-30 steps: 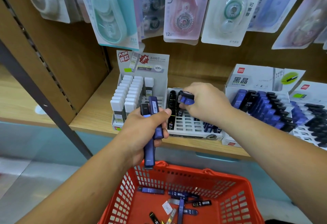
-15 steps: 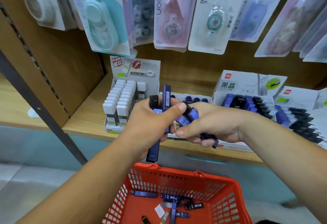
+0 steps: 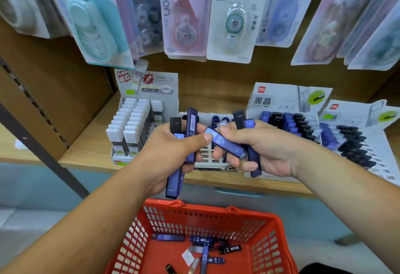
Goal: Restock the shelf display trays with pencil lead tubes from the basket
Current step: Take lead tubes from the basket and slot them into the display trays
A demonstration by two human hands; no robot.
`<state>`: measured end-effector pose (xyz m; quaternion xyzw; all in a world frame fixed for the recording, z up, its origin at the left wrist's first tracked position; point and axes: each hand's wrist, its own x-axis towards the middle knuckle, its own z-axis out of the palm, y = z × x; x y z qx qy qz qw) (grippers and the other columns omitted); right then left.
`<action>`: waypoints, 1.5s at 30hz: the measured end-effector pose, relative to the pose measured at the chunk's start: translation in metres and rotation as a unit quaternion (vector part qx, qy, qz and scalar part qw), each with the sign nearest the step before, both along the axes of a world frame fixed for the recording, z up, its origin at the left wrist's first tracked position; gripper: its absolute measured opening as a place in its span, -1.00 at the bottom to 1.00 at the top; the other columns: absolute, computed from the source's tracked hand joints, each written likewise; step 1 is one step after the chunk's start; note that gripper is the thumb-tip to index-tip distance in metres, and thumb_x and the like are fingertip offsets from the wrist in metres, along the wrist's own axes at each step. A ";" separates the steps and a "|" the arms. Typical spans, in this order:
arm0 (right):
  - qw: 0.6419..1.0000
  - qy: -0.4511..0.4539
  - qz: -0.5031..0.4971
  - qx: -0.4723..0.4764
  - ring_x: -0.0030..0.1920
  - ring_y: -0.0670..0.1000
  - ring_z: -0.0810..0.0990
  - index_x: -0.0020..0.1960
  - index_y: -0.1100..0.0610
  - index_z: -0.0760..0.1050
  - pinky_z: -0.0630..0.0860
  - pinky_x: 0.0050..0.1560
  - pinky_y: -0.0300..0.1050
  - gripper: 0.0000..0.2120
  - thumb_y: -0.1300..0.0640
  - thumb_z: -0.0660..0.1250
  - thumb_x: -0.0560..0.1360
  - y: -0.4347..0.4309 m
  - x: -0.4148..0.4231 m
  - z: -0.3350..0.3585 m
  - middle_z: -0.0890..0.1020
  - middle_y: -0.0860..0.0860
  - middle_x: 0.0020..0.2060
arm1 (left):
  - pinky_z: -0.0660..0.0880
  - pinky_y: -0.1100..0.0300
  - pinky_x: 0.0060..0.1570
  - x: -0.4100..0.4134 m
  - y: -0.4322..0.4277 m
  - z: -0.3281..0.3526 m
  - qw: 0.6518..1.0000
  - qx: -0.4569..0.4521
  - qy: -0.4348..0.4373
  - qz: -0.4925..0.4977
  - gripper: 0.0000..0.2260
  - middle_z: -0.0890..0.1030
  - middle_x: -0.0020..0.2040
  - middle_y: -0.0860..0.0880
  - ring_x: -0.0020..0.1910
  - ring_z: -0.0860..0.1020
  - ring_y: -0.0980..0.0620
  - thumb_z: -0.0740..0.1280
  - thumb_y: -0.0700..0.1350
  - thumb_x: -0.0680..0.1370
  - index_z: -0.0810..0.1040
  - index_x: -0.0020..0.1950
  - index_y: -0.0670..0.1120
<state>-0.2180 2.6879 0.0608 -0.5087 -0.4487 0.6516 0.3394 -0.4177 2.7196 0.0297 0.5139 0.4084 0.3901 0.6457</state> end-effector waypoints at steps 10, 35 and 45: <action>0.990 0.087 -0.072 -0.086 -0.47 0.01 0.41 0.10 0.14 0.49 0.19 -0.59 -0.26 -0.47 -0.35 0.32 0.53 -0.002 0.009 -0.007 0.54 0.12 -0.29 | 0.21 0.26 -0.57 -0.003 0.000 0.000 0.996 -0.043 -0.074 0.038 -0.99 0.58 -0.27 -0.19 -0.48 0.42 0.04 0.39 -0.23 0.62 0.58 0.01 -0.17; 0.968 -0.033 0.211 -0.135 -0.40 -0.04 0.40 0.23 0.24 0.55 0.12 -0.51 -0.22 -0.81 0.23 0.32 0.63 -0.012 0.005 -0.009 0.49 0.06 -0.31 | 0.29 0.24 -0.48 0.003 -0.012 0.003 0.995 0.050 0.057 -0.067 -0.88 0.58 -0.36 -0.14 -0.43 0.48 -0.03 0.48 -0.13 0.58 0.66 0.08 -0.12; 0.981 0.019 0.106 -0.160 -0.41 -0.04 0.30 0.16 0.18 0.56 0.15 -0.53 -0.24 -0.83 0.18 0.29 0.62 -0.011 0.014 -0.015 0.39 0.05 -0.31 | 0.27 0.23 -0.54 -0.011 0.005 0.003 0.996 0.008 -0.043 0.076 -0.89 0.54 -0.25 -0.15 -0.45 0.44 0.03 0.44 -0.15 0.60 0.59 -0.10 -0.12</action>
